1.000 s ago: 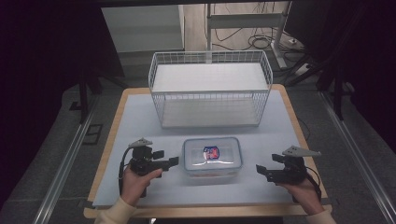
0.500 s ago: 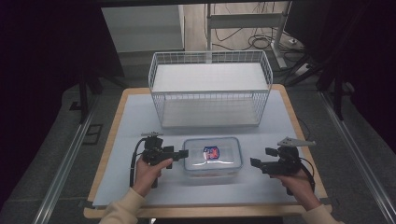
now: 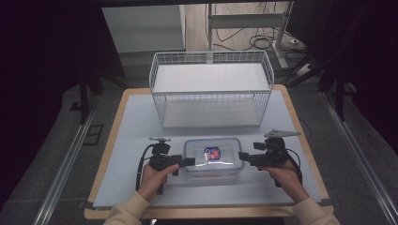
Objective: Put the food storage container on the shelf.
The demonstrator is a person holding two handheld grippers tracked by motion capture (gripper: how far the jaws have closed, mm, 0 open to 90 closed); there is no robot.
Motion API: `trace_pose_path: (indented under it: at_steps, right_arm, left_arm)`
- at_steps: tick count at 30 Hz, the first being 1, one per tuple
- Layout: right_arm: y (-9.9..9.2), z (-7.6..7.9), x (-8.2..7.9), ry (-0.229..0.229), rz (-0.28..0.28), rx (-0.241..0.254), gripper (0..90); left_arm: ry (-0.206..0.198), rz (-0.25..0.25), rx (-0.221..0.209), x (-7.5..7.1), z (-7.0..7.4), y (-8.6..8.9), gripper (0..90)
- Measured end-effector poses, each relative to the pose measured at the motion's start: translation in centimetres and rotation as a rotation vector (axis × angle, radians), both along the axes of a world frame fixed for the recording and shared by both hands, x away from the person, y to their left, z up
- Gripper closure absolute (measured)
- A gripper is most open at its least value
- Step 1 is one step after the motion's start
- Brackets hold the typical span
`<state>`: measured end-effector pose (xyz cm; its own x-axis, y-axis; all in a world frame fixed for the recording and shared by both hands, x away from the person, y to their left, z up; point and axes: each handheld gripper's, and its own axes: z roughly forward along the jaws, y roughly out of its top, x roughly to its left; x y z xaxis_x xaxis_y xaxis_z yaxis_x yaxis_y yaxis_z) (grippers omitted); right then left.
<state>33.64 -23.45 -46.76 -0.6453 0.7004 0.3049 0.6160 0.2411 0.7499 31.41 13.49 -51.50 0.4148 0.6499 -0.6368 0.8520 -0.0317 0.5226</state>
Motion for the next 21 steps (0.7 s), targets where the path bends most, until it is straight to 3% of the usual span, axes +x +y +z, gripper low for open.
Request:
trace_pose_path:
  at_steps: [6, 13, 16, 21]
  right_arm:
    - [0.6, -0.4, 0.4, 0.036, 0.021, 0.006, 11.1]
    - [0.8, -1.3, 1.1, 0.114, 0.032, 0.025, 11.4]
    - [0.9, -2.0, 1.6, 0.168, 0.05, 0.049, 14.4]
    - [1.4, -2.8, 2.1, 0.212, 0.069, 0.056, 15.9]
  left_arm:
    - [0.033, -0.028, -0.04, 0.1, -0.5, -0.3, 20.1]
    - [0.019, -0.032, -0.03, 0.2, -0.4, -0.4, 20.6]
    - [0.02, -0.025, -0.043, 0.3, -0.4, -0.3, 21.2]
    - [0.023, -0.019, -0.054, 0.4, -0.5, -0.2, 23.3]
